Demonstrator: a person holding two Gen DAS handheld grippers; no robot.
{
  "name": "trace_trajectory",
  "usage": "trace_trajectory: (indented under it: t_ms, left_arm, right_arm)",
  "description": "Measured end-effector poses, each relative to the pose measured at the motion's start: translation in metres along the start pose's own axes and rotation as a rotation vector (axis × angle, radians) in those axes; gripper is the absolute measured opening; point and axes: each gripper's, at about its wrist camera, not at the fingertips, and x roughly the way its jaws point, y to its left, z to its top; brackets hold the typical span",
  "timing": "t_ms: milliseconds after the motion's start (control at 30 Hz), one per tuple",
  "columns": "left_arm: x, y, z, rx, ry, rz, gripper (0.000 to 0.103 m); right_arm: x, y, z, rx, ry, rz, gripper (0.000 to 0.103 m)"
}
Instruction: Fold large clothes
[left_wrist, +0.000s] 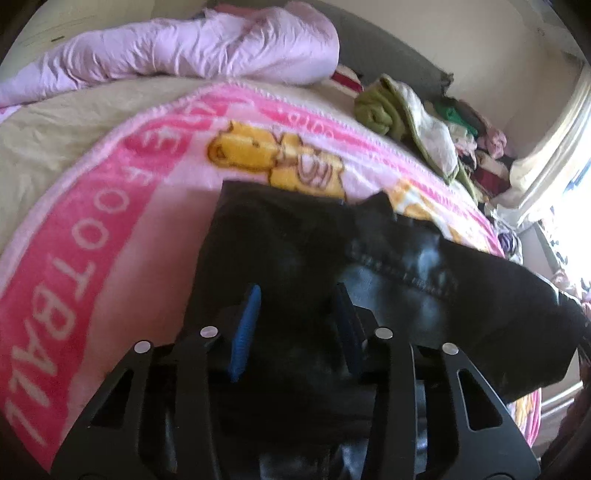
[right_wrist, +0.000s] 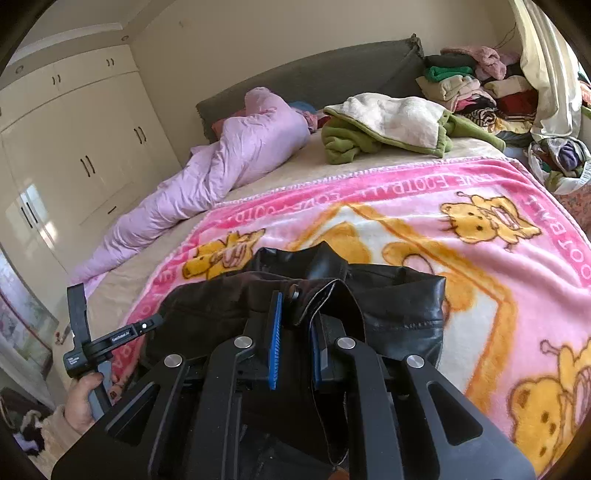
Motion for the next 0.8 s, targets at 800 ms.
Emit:
trace_trajectory:
  t_ms: [800]
  left_arm:
    - [0.017, -0.004, -0.016, 0.114, 0.065, 0.02, 0.03]
  right_arm:
    - [0.017, -0.022, -0.016, 0.09, 0.002, -0.224, 0.043]
